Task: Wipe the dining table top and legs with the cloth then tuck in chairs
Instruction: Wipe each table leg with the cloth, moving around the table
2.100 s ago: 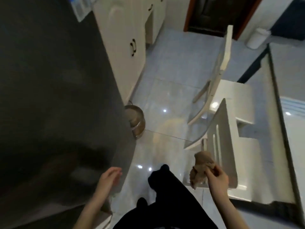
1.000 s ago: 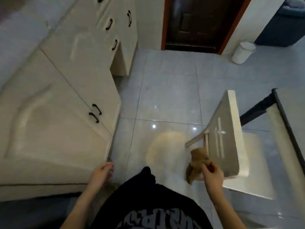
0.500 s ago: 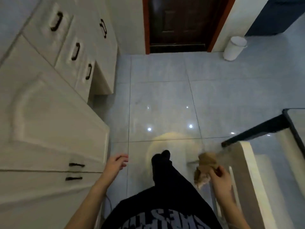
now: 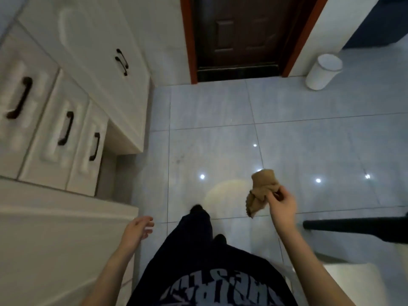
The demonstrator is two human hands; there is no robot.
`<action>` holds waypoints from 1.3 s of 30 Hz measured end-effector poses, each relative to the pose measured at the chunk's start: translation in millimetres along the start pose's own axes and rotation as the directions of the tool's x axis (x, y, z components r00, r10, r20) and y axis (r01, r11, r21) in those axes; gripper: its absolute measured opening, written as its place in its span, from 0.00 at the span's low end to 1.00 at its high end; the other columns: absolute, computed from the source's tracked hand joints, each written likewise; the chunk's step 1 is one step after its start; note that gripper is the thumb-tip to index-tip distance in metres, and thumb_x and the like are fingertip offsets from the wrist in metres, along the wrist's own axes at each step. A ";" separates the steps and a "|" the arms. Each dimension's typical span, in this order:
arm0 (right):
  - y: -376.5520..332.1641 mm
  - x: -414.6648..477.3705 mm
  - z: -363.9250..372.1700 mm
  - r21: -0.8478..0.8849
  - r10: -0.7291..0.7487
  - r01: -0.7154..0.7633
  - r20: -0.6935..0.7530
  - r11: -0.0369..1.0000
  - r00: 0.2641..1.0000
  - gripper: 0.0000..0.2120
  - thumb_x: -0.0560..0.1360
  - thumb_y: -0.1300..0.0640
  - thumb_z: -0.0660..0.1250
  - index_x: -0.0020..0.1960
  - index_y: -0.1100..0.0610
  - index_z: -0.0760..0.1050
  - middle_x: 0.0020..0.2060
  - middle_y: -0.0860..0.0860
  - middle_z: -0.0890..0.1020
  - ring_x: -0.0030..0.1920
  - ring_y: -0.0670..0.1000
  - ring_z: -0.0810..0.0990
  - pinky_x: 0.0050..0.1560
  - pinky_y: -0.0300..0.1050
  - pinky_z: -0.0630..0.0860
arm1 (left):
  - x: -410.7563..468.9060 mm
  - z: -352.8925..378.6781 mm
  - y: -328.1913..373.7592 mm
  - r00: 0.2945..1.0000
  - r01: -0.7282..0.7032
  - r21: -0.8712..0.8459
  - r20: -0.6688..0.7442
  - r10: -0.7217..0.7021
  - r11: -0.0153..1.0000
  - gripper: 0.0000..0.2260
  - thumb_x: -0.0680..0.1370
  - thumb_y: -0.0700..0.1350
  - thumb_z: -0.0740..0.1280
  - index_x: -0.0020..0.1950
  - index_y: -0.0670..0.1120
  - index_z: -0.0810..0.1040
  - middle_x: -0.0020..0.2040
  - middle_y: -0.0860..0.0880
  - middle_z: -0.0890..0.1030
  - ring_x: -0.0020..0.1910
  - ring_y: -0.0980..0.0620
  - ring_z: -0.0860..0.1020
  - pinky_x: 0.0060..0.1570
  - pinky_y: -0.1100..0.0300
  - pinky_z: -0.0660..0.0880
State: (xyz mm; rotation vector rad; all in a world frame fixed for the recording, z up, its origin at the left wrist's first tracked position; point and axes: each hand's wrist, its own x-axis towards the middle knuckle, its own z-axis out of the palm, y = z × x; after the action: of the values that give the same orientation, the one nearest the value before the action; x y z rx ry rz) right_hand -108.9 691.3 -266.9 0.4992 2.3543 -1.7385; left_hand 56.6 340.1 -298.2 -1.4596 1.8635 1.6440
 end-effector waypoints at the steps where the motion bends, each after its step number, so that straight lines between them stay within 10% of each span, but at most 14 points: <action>1: -4.3 16.5 3.1 0.002 -0.002 0.002 -0.014 1.000 1.000 0.03 0.74 0.68 0.65 0.43 0.63 0.77 0.36 0.58 0.80 0.37 0.49 0.76 0.40 0.44 0.72 | 15.5 5.3 17.7 1.000 -0.005 0.011 0.003 0.005 1.000 0.08 0.80 0.40 0.61 0.51 0.38 0.78 0.46 0.39 0.80 0.42 0.42 0.77 0.42 0.57 0.72; 18: -33.5 168.0 -41.2 0.184 0.304 -0.244 -0.639 0.952 0.706 0.03 0.73 0.70 0.67 0.42 0.65 0.78 0.33 0.56 0.80 0.34 0.45 0.78 0.31 0.29 0.69 | 216.3 234.3 420.4 0.798 -0.471 0.396 0.572 0.190 0.788 0.08 0.79 0.38 0.61 0.46 0.43 0.79 0.43 0.41 0.80 0.40 0.45 0.77 0.42 0.58 0.71; 23: -21.3 206.7 -73.9 0.288 0.417 -0.302 -0.673 0.909 0.611 0.02 0.74 0.65 0.68 0.44 0.61 0.79 0.37 0.59 0.82 0.38 0.55 0.80 0.40 0.46 0.74 | 220.2 345.3 473.0 0.735 -0.520 0.417 0.664 0.142 0.745 0.07 0.79 0.39 0.61 0.48 0.42 0.79 0.44 0.42 0.81 0.41 0.45 0.78 0.43 0.58 0.72; 29: -18.5 298.5 -140.0 0.352 0.481 -0.337 -0.729 0.874 0.487 0.03 0.72 0.67 0.68 0.39 0.63 0.77 0.32 0.56 0.80 0.36 0.50 0.75 0.34 0.39 0.69 | 210.0 478.2 516.0 0.720 -0.527 0.467 0.689 0.081 0.710 0.07 0.79 0.39 0.61 0.49 0.41 0.79 0.46 0.40 0.80 0.41 0.45 0.78 0.42 0.58 0.72; 39: -61.2 451.2 -262.2 0.414 0.474 -0.234 -0.729 0.880 0.495 0.03 0.72 0.67 0.66 0.44 0.63 0.78 0.36 0.56 0.82 0.36 0.48 0.77 0.38 0.44 0.73 | 194.4 638.5 605.6 0.726 -0.540 0.474 0.681 0.100 0.695 0.08 0.80 0.39 0.60 0.52 0.39 0.77 0.46 0.40 0.79 0.43 0.44 0.77 0.43 0.57 0.73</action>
State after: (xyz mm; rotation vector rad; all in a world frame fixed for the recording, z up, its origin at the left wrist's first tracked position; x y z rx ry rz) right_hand -534.9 998.5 -282.0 2.0997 2.1646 -1.8209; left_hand -768.7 702.2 -289.0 -0.2262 2.0365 1.1541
